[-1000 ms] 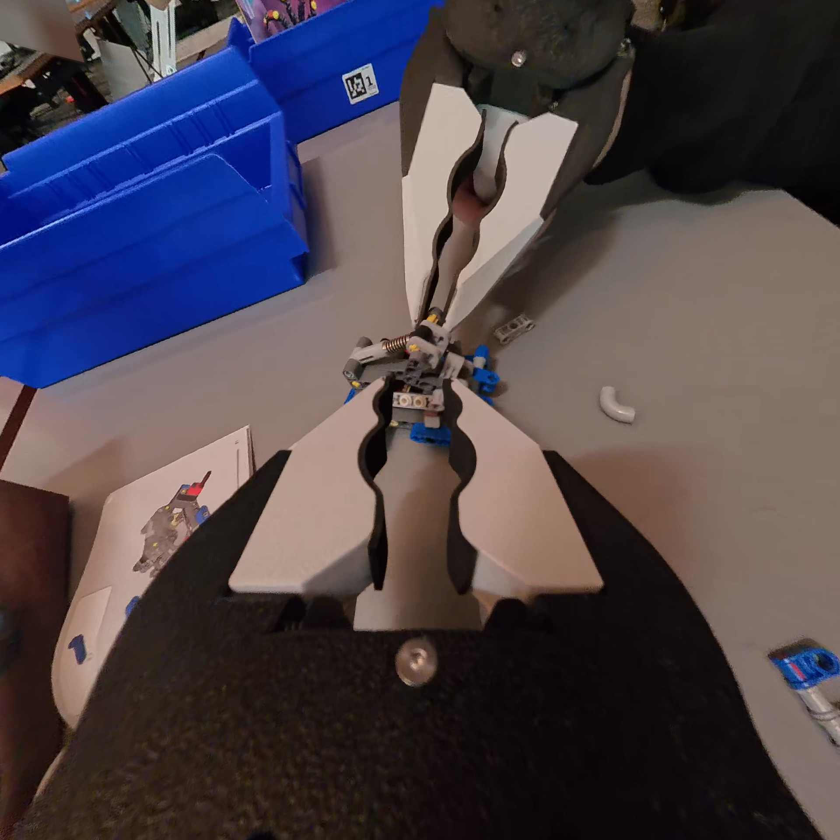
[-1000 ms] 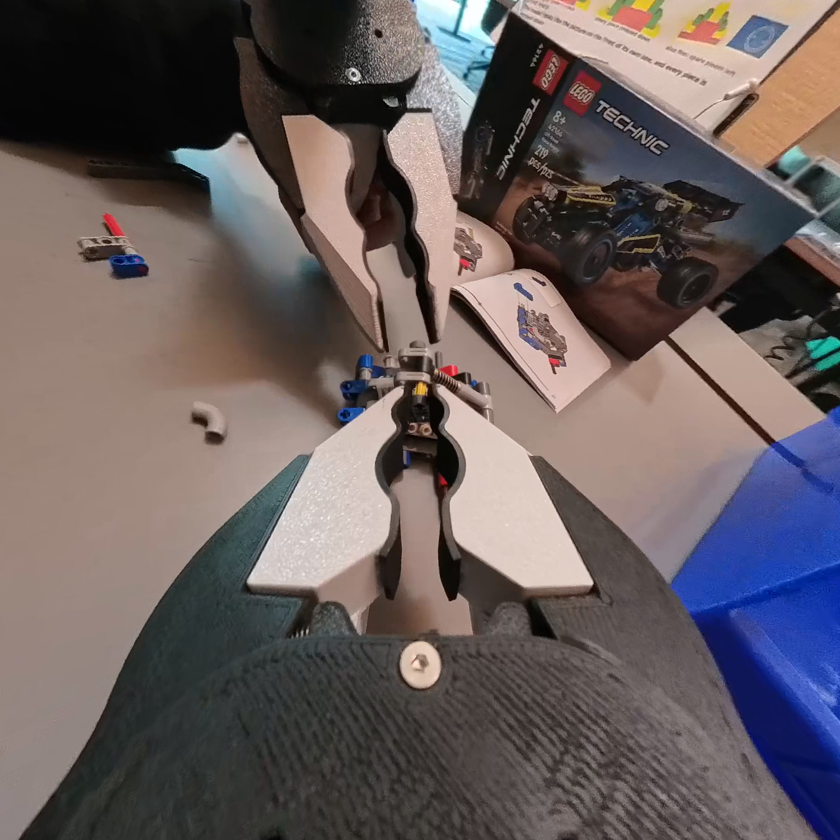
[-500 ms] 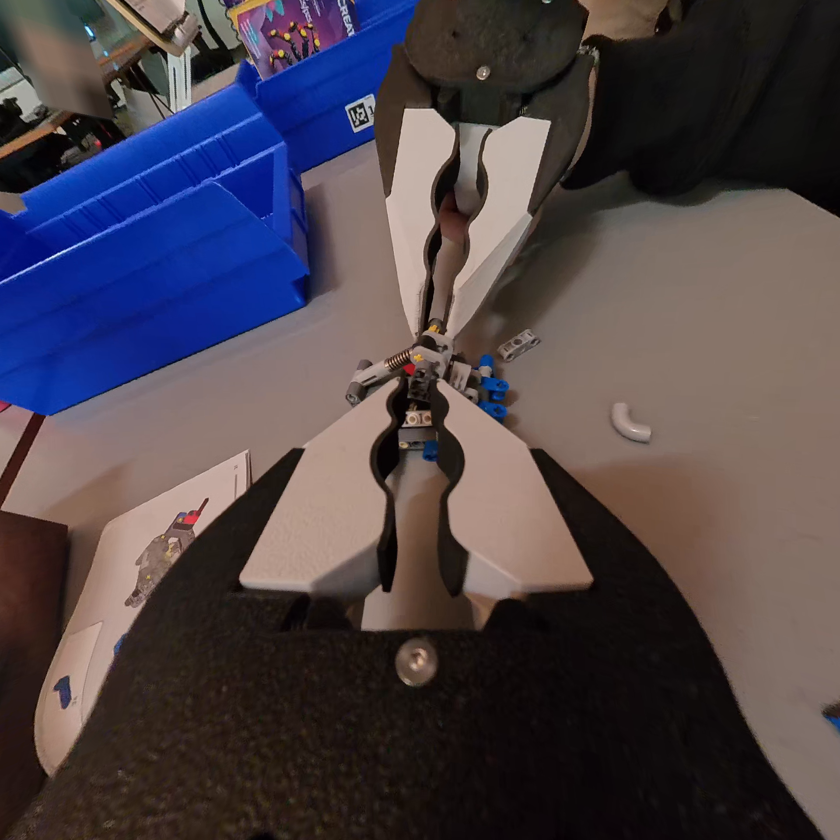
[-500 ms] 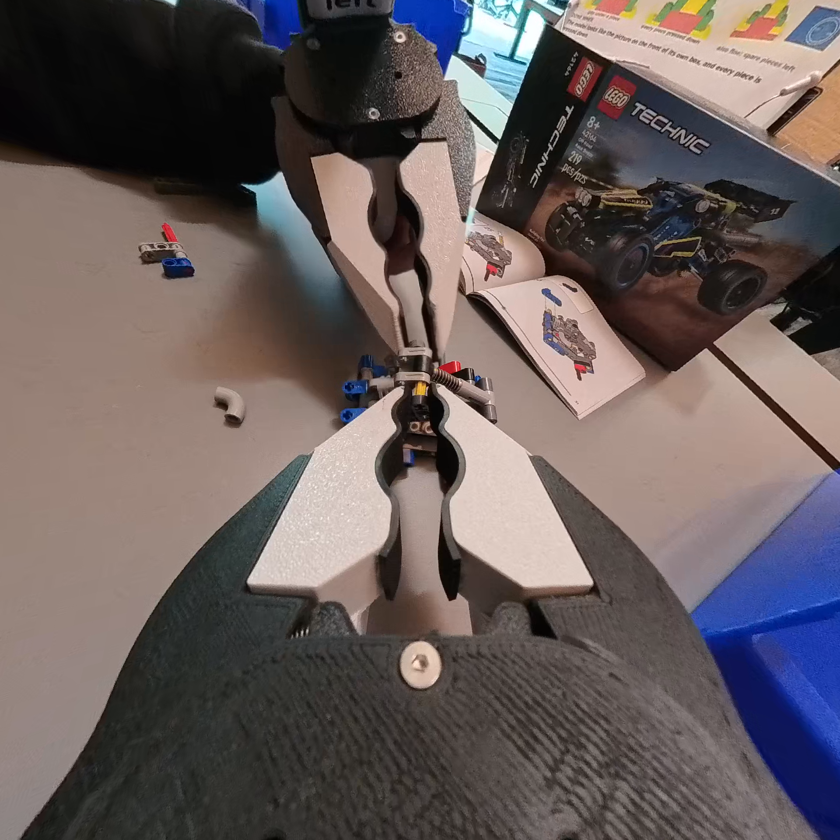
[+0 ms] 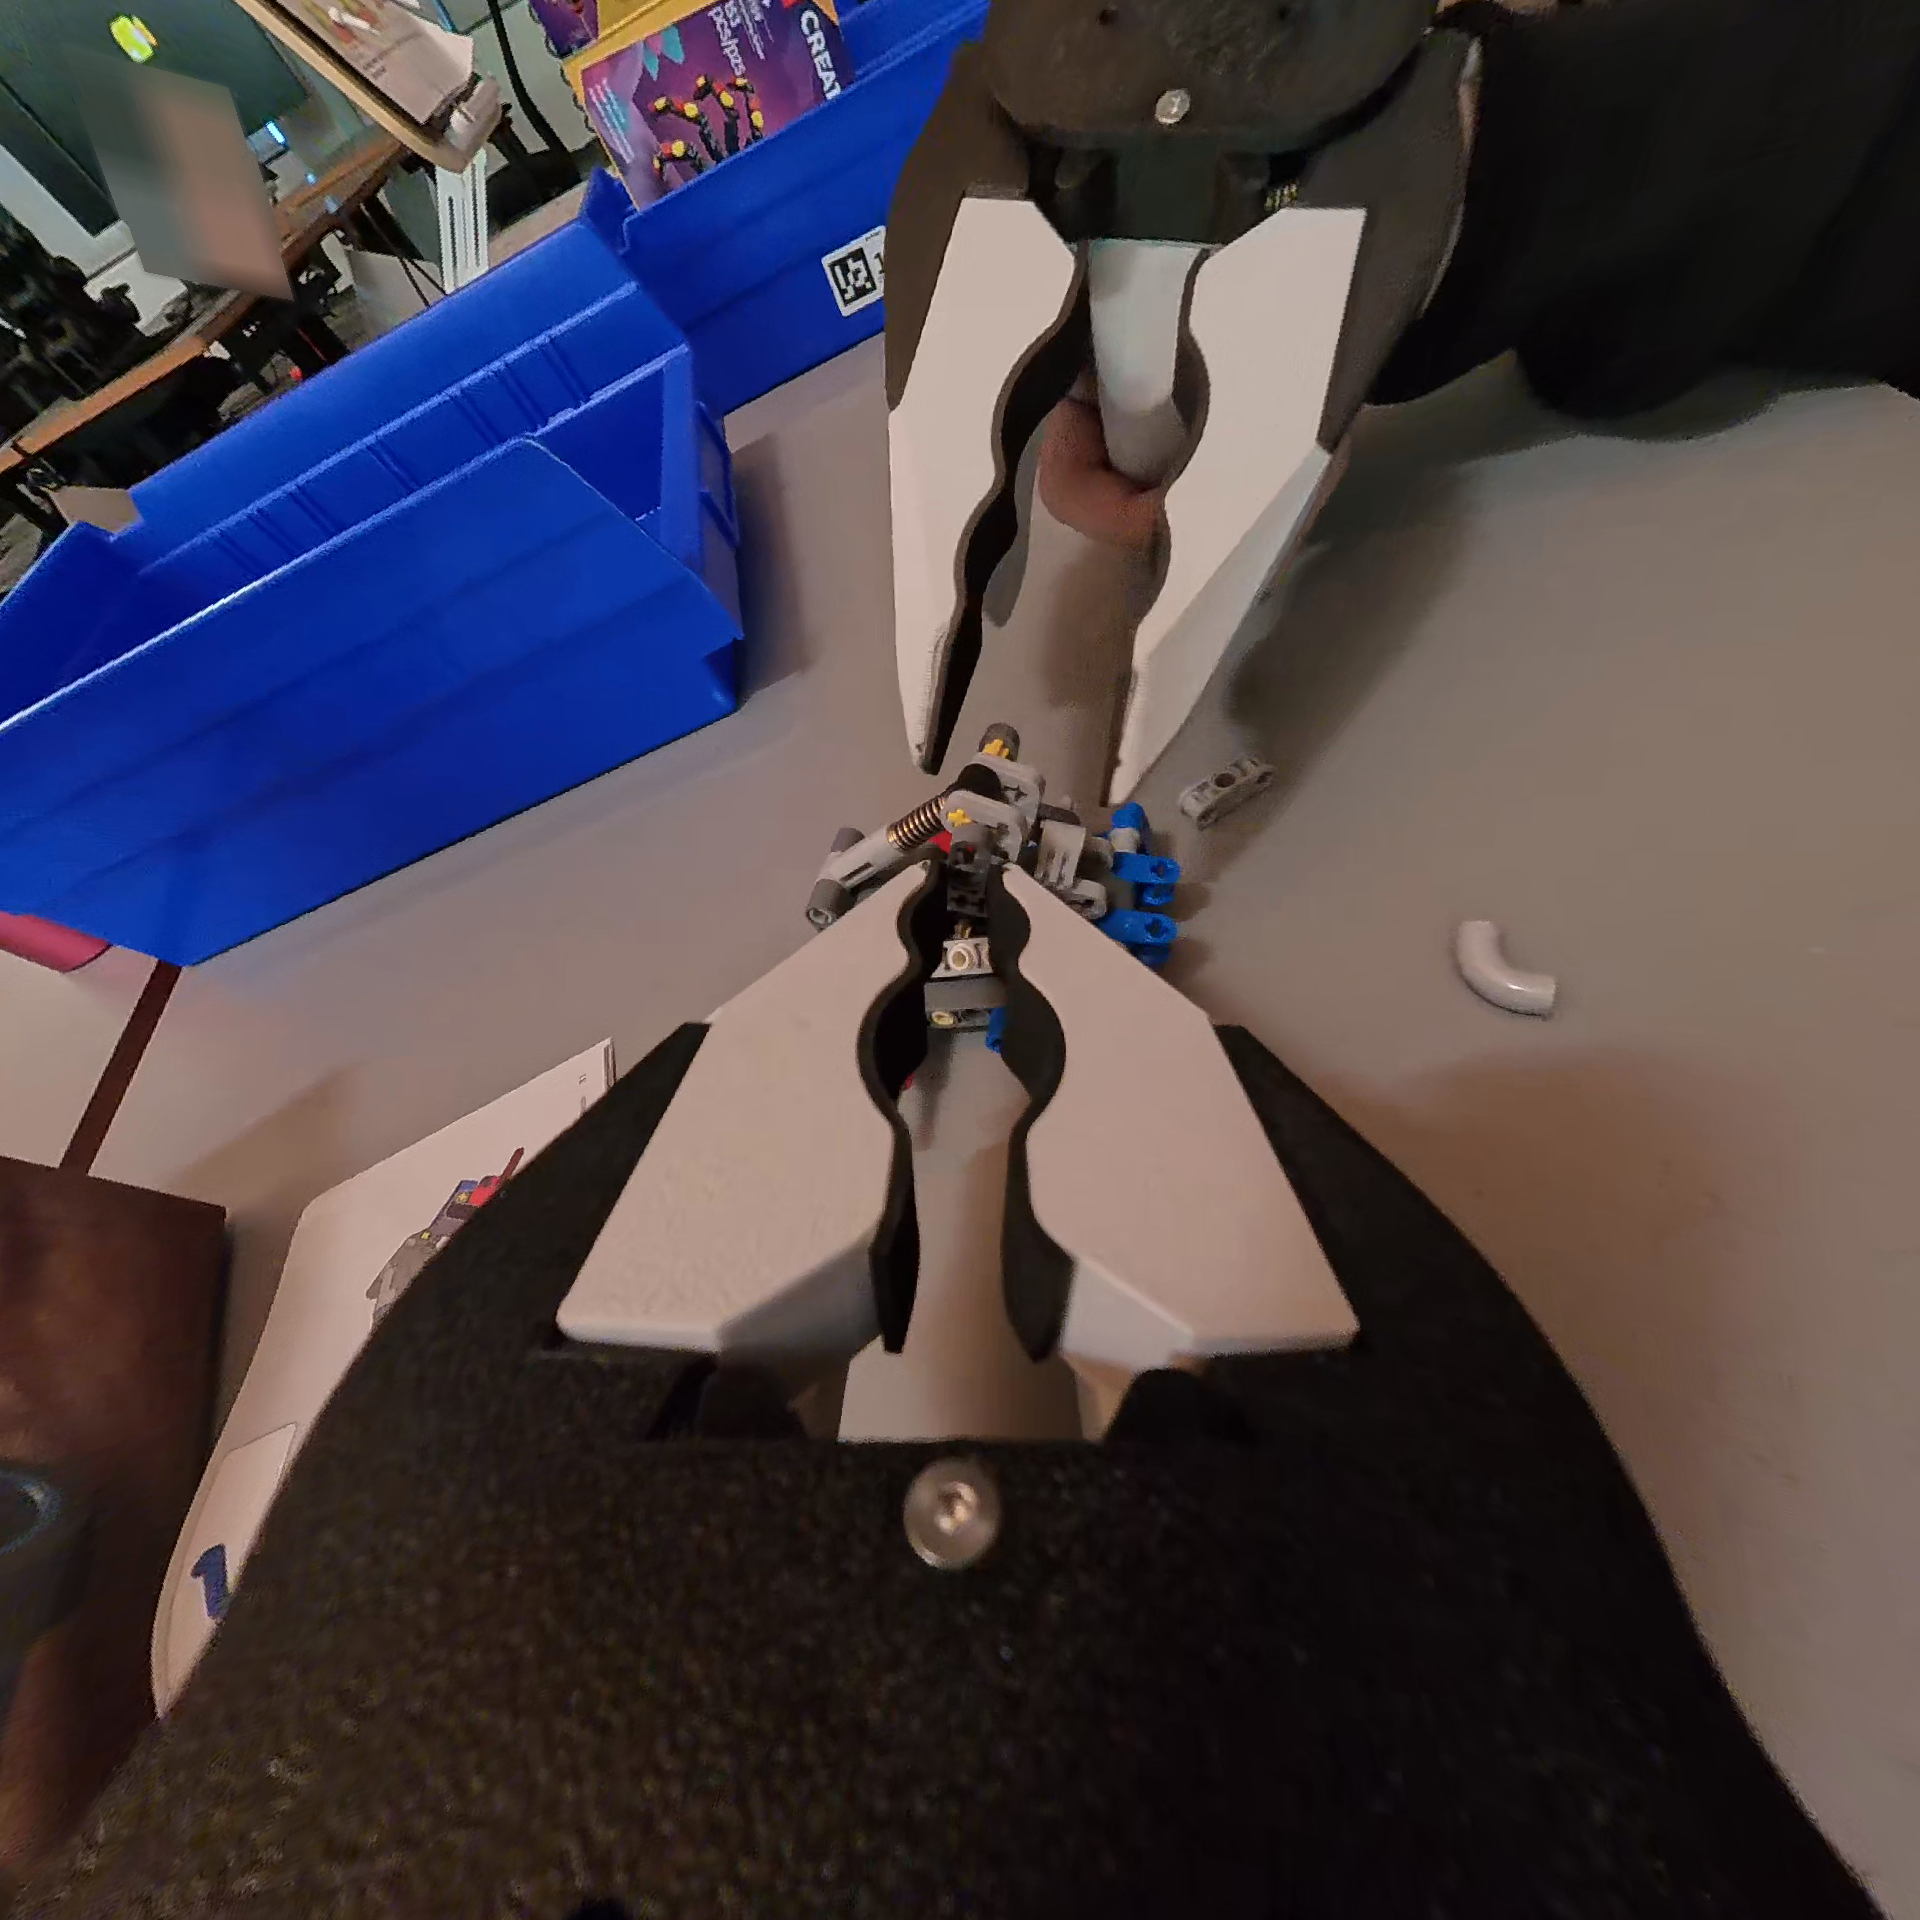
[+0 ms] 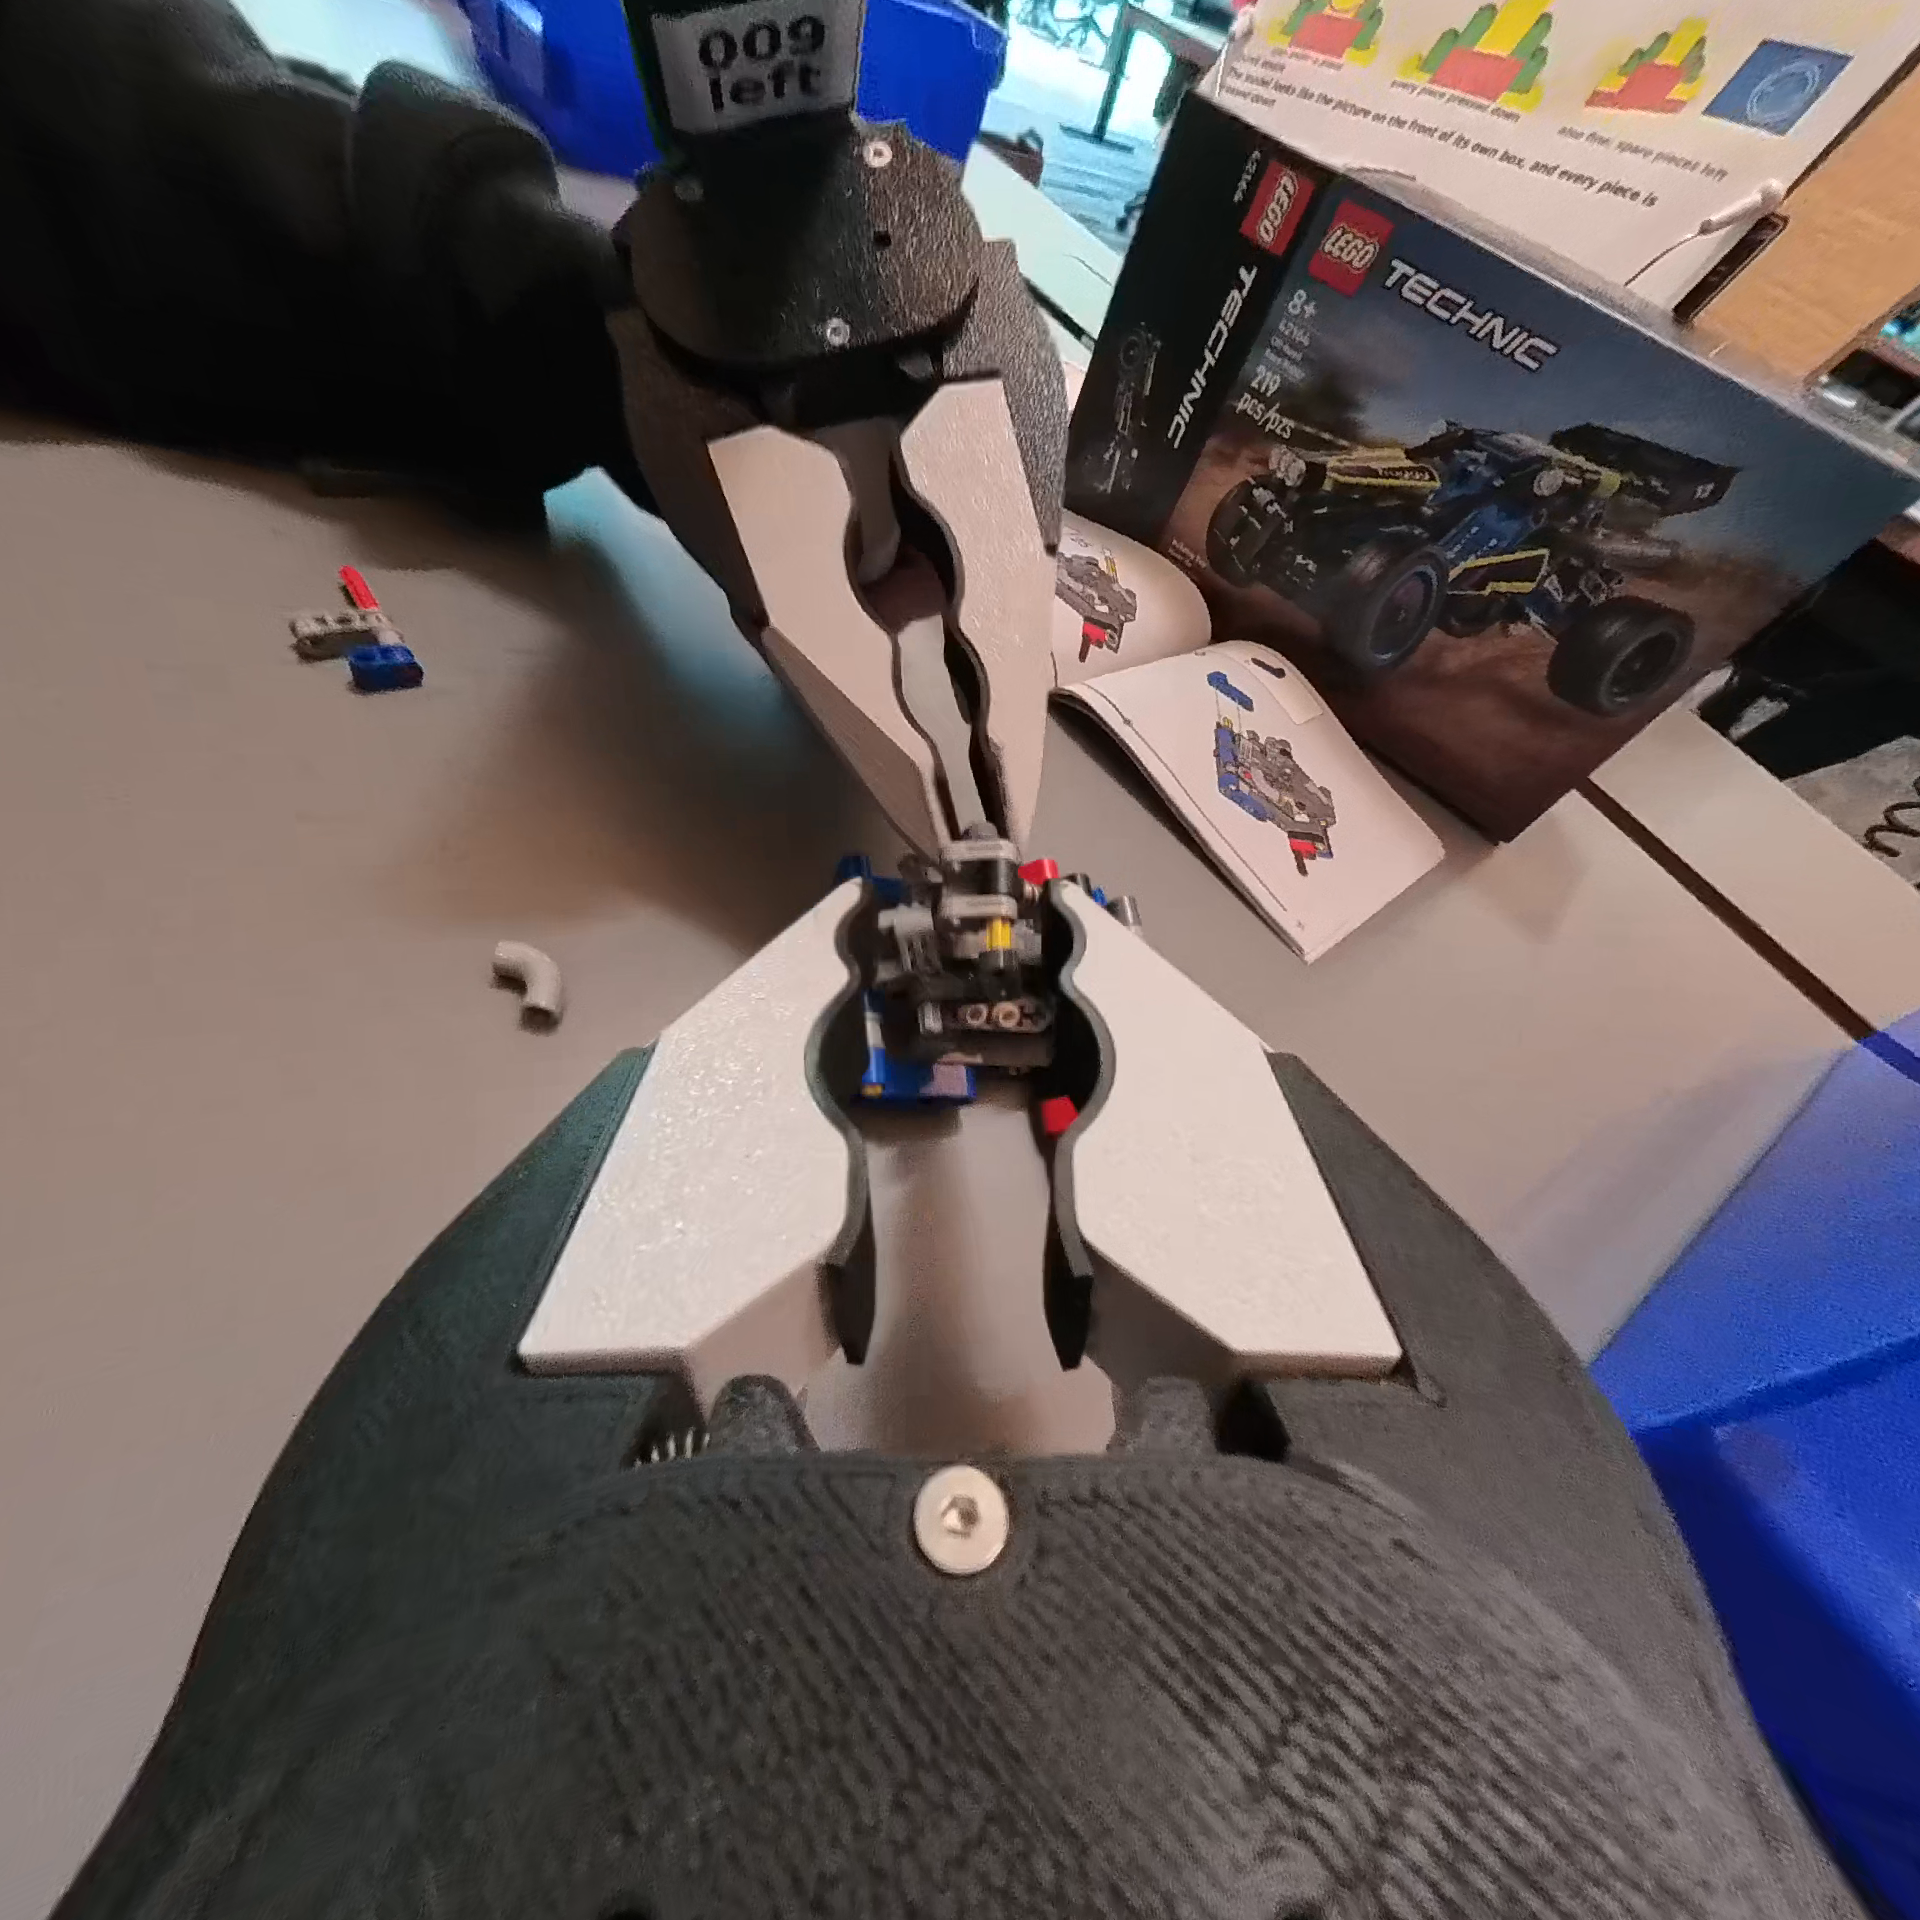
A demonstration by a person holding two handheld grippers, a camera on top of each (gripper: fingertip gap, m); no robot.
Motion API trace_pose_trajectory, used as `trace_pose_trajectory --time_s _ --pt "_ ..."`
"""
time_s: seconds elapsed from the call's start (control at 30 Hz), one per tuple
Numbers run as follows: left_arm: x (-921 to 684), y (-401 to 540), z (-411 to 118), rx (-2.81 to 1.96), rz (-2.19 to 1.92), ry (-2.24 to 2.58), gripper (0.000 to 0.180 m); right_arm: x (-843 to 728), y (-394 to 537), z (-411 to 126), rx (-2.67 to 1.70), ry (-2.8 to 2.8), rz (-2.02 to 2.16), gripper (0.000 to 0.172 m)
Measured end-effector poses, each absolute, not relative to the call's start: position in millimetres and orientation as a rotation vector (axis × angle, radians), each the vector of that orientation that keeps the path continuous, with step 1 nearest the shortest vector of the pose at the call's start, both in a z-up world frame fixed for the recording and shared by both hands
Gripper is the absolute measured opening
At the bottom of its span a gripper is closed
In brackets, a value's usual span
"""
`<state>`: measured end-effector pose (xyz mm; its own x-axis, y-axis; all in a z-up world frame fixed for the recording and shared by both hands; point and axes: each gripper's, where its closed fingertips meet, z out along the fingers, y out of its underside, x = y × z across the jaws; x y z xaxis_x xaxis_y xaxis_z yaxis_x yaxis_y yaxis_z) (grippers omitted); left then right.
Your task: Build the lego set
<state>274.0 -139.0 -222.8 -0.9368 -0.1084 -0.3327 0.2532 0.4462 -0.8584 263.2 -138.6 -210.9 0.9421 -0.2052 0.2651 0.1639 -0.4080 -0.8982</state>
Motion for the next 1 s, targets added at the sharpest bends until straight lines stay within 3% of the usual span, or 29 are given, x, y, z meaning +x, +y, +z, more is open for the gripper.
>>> trace_pose_trajectory --time_s 0.13,0.27,0.57,0.63,0.77,1.0 --pt "275 -140 -222 0.112 -1.472 2.354 0.003 271 -137 -206 -1.964 0.081 -0.477 0.006" --pt "273 -141 -222 0.119 -1.463 2.349 0.004 275 -141 -208 -2.03 0.121 -0.509 0.012" --pt "274 -143 -223 0.086 -1.413 2.324 0.004 274 -144 -212 -2.13 0.21 -0.504 0.006" --pt "276 -144 -222 0.06 -1.401 2.304 0.004 282 -149 -209 -2.127 0.326 -0.557 0.02" --pt "276 -145 -222 0.019 -1.395 2.294 0.004 279 -154 -212 -2.057 0.595 -0.472 0.024" --pt "275 -148 -223 0.009 -1.393 2.287 0.004 272 -160 -217 -1.899 0.896 -0.346 0.016"
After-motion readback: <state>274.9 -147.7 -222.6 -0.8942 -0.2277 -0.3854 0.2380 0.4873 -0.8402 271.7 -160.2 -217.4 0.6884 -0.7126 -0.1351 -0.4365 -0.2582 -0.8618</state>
